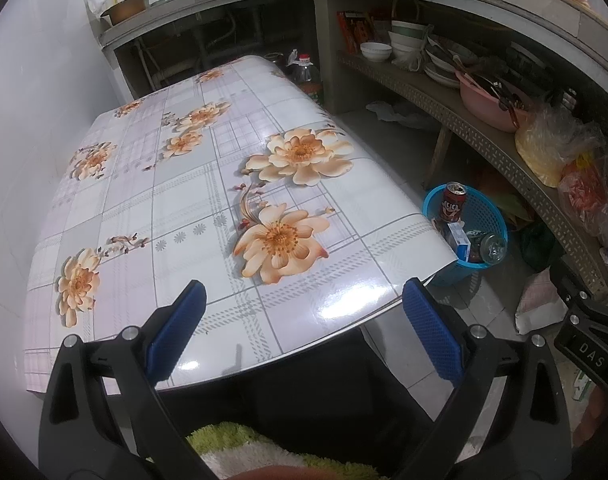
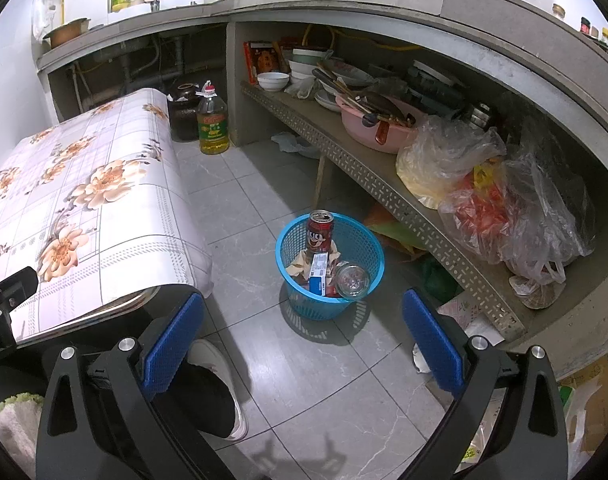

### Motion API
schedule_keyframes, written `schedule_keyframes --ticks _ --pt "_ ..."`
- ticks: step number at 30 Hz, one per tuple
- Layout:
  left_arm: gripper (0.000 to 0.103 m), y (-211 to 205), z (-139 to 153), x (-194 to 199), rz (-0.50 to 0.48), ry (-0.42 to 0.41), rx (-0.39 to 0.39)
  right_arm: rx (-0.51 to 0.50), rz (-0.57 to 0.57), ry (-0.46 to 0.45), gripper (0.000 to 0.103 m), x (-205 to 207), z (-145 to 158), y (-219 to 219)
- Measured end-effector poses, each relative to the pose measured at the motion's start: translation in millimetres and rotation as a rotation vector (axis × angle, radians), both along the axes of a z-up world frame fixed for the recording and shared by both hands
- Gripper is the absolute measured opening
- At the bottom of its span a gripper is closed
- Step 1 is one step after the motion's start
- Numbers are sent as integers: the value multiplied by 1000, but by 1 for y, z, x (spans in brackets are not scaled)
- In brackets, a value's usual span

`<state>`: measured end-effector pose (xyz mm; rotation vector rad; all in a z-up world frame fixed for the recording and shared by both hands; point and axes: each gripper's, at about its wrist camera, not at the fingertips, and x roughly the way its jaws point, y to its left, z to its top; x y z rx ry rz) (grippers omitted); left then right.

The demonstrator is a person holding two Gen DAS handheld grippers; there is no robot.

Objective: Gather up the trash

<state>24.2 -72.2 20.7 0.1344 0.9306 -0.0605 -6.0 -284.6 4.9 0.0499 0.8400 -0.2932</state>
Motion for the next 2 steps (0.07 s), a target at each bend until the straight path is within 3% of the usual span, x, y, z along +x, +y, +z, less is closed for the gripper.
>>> schedule_keyframes --ticks 2 --pt "94 0 0 1 -1 2 0 -1 0 0 97 0 0 0"
